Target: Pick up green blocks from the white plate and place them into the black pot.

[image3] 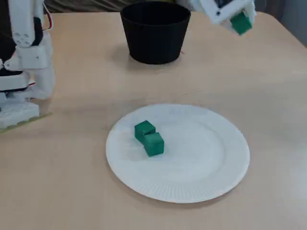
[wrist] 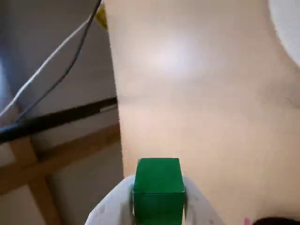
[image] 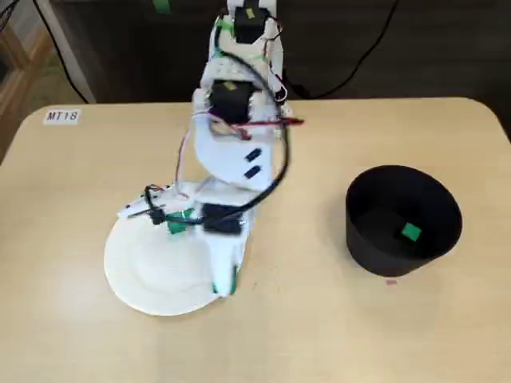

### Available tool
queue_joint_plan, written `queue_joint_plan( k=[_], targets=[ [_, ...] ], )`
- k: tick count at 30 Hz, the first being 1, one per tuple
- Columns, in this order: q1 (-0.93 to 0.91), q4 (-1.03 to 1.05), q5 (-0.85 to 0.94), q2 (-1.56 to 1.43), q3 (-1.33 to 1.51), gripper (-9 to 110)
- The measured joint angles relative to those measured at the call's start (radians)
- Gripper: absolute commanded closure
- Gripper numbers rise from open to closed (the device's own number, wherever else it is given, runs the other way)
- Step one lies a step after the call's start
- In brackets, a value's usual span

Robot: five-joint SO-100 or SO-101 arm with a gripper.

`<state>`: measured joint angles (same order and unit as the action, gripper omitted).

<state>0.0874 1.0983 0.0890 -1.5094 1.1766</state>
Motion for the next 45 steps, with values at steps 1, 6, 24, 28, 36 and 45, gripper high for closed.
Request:
queue_joint_plan(
  k=[1, 6, 24, 28, 36, 45],
  targets=[
    [0.044, 0.0, 0.02, -0.031, 0.0, 104],
    [0.281, -0.054, 0.023, -0.227, 0.161, 104],
    [0.598, -0.362, -0.018, -0.442, 0.778, 70],
    [0.598, -0.327, 0.014, -0.442, 0.778, 64],
    [0.566, -0.238, 0.049, -0.442, 0.778, 92],
    [0.13, 0.14, 0.199, -0.621, 0.683, 104]
  ],
)
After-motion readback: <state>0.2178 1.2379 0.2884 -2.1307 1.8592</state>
